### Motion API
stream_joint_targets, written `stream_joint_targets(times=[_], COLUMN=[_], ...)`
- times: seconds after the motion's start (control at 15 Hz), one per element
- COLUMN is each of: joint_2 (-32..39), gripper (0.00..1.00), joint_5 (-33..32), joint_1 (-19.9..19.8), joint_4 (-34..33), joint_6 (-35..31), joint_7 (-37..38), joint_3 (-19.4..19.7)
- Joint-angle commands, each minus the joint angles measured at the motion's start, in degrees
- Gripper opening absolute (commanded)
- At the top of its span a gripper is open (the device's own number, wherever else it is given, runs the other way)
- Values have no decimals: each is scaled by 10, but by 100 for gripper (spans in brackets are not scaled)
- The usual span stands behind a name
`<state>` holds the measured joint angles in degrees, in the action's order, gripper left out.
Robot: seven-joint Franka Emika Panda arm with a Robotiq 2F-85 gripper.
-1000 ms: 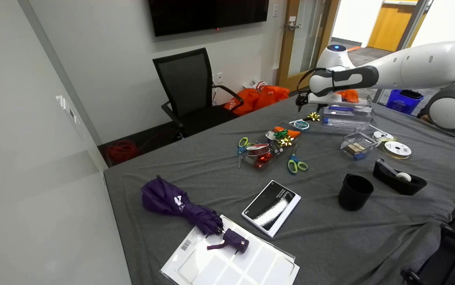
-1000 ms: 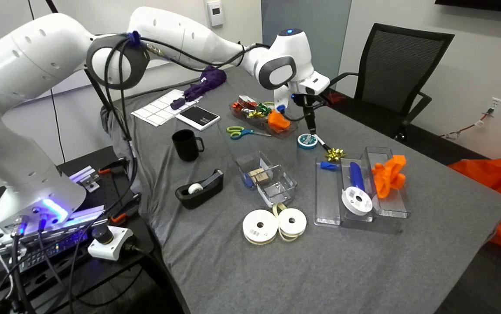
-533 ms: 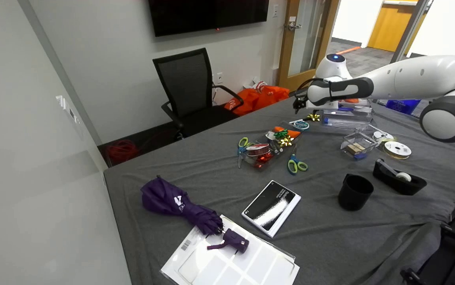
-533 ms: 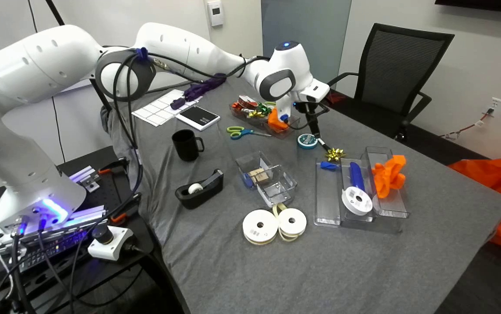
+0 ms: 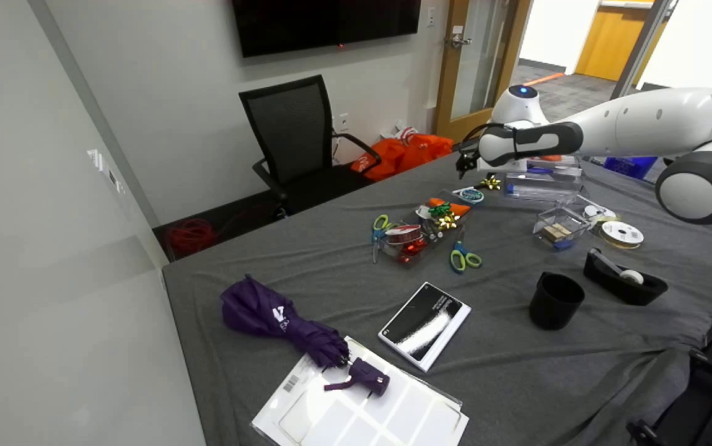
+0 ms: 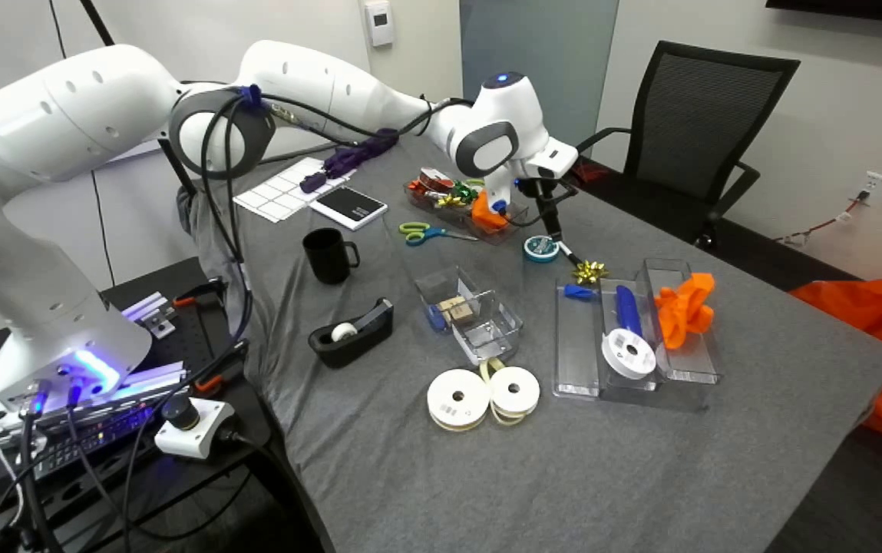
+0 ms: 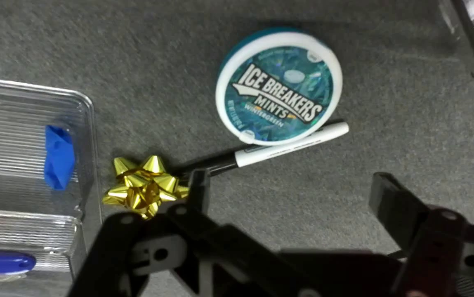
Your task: Put the white and blue object in the clear container on the left.
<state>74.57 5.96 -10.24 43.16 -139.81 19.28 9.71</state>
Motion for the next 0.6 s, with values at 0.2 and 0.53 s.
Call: stream_joint_targets(times=[0.2, 0.53], joint_2=[31, 52], gripper=[100, 100], joint_5=[0, -3], joint_1=[4, 10], joint_4=[0, -1], joint_6=[-49, -75], joint_7=[-17, -14], joint_3=[-16, -11])
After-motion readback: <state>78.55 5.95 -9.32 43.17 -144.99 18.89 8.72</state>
